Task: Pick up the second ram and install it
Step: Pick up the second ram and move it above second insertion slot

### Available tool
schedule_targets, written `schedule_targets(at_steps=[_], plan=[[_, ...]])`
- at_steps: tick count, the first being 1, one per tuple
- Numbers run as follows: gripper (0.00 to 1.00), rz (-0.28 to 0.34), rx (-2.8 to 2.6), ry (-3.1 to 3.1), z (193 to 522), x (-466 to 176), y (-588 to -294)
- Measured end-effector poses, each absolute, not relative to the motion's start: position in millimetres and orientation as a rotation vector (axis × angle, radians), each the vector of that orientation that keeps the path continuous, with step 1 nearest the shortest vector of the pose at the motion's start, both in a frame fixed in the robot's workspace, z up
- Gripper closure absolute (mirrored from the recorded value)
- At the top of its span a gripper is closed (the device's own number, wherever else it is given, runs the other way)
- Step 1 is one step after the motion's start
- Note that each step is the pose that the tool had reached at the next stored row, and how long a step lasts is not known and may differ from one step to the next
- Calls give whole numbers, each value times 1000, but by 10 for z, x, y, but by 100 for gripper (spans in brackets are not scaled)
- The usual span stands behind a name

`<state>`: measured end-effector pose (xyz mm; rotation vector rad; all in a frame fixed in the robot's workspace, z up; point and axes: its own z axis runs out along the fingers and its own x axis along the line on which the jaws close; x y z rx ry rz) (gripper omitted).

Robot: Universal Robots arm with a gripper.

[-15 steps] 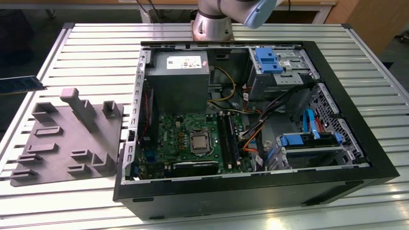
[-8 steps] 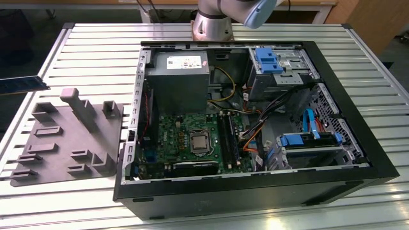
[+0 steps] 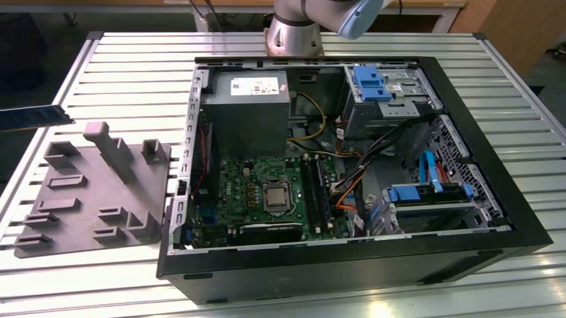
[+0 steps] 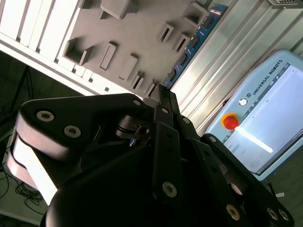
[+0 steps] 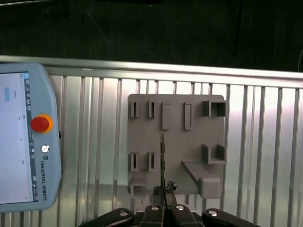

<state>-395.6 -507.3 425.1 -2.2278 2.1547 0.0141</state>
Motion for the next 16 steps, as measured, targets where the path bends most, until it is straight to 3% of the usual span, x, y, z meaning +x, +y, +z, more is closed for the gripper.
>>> schedule_targets(at_steps=[16], plan=[[88,14,-2228,2155,4251,-3859,-5073]])
